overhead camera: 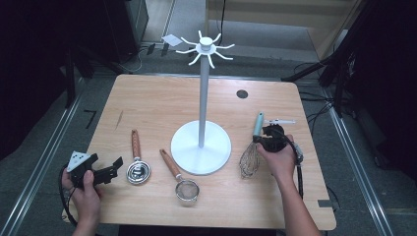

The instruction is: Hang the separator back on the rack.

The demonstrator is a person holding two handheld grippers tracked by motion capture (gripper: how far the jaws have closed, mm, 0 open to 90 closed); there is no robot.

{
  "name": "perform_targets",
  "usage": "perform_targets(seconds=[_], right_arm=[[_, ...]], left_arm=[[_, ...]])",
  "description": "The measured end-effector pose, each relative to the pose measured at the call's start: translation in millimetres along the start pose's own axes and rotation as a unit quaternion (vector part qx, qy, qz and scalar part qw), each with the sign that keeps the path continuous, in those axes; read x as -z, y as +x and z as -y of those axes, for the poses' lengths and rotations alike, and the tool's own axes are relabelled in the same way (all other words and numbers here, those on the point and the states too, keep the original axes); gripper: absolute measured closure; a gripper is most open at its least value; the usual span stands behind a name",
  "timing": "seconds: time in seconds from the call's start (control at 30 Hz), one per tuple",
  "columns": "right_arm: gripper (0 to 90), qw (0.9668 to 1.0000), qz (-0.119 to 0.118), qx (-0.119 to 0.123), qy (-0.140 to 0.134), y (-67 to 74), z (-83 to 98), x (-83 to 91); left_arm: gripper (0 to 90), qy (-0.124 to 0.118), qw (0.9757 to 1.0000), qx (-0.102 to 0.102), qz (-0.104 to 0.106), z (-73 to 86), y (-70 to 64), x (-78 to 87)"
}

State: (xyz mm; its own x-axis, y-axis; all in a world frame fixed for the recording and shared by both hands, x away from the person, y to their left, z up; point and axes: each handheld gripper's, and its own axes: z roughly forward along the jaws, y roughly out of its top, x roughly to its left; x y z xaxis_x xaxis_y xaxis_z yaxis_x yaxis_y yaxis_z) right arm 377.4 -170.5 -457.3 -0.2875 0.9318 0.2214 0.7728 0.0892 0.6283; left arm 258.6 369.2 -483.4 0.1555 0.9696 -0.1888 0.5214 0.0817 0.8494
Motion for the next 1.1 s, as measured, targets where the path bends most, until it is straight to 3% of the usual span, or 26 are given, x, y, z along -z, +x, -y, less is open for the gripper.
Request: perform_targets(seconds=[0.17,0.27,0.37,0.6,0.93,1.1], right_arm=[[90.0,0.9993,-0.021,0.029,-0.011,23.7,14.8,12.4],[90.0,0.9984,-0.031,0.046,0.003,37.5,24.1,10.4],[90.0,0.998,-0.02,0.055,0.024,43.7,30.7,5.0],[90.0,0.9985,-0.014,0.04,0.034,35.2,38.3,6.1],[88.2,0.998,0.003,0.049,0.041,14.5,49.8,22.6],[81.9,0.9979,-0.001,0.052,0.039,7.1,49.7,32.8]], left_arm=[[0.0,0.002,1.0,0.0,-0.001,-0.3,-0.1,-0.4],[0.0,0.002,1.0,-0.001,-0.002,-0.2,-0.3,-0.3],[0.0,0.002,1.0,-0.001,0.0,-0.2,-0.2,-0.3],[0.0,0.003,1.0,0.001,0.002,-0.4,0.3,-0.7],[0.0,0.003,1.0,-0.002,0.0,-0.3,-0.2,-0.6],[0.0,0.003,1.0,-0.002,0.0,-0.3,-0.2,-0.6]])
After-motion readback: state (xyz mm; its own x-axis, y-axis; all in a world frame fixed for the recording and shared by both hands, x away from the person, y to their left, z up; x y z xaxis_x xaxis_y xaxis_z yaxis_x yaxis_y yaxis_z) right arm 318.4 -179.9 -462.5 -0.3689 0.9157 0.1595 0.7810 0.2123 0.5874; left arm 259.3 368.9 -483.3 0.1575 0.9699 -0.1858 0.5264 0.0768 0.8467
